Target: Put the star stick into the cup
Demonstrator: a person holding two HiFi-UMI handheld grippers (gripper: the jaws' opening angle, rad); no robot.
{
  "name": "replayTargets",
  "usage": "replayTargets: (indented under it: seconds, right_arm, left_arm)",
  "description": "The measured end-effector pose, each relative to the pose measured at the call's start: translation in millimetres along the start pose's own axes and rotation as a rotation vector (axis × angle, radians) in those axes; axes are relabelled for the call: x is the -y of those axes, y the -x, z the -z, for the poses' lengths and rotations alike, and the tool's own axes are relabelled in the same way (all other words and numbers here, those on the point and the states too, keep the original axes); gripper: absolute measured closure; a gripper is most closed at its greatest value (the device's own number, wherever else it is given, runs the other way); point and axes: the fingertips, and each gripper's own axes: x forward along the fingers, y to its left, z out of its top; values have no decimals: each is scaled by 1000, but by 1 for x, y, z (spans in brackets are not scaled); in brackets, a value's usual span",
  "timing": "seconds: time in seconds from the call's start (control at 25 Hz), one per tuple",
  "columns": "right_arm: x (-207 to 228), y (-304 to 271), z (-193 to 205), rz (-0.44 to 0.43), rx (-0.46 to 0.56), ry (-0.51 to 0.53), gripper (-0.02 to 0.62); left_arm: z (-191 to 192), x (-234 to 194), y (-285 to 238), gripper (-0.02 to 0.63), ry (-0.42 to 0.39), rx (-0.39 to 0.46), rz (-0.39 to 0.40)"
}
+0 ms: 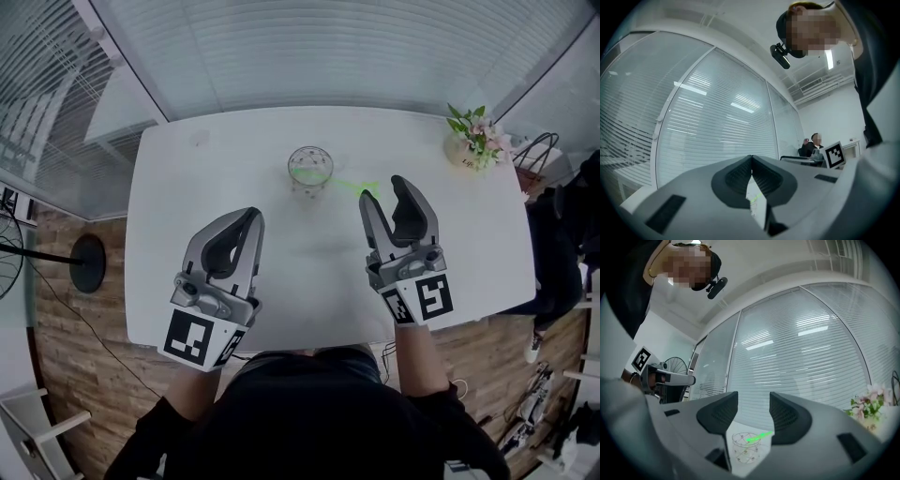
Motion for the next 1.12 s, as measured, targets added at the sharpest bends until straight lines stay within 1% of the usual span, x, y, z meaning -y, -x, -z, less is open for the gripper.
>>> replayTargets:
  seconds: [0.08,0.2,0.32,0.68,0.92,1.0,1.12]
  right_arm:
    - [-3,1,-7,-2,12,12,400]
    - [-7,2,-16,-8,33,18,400]
    - [-11,2,-22,-19,40,22,400]
    - [-25,2,-40,-51,64,44,400]
    - [-31,4,-44,-51,65,45,403]
    - [-35,4,-45,-55,62,29,410]
    - [-37,5,-45,-56,56,43,426]
  left_arm:
    - [1,-1,0,594,3,-10,2]
    - [-2,-3,-2,594,-1,6,6]
    - [0,-4,-3,594,3,-18,6]
    - [-18,-7,-8,594,-15,51,12]
    - [-18,-9,-5,594,-28,47,9]
    - [-18,-9,-5,594,-30,46,11]
    - [-20,-9,-4,594,-31,56,11]
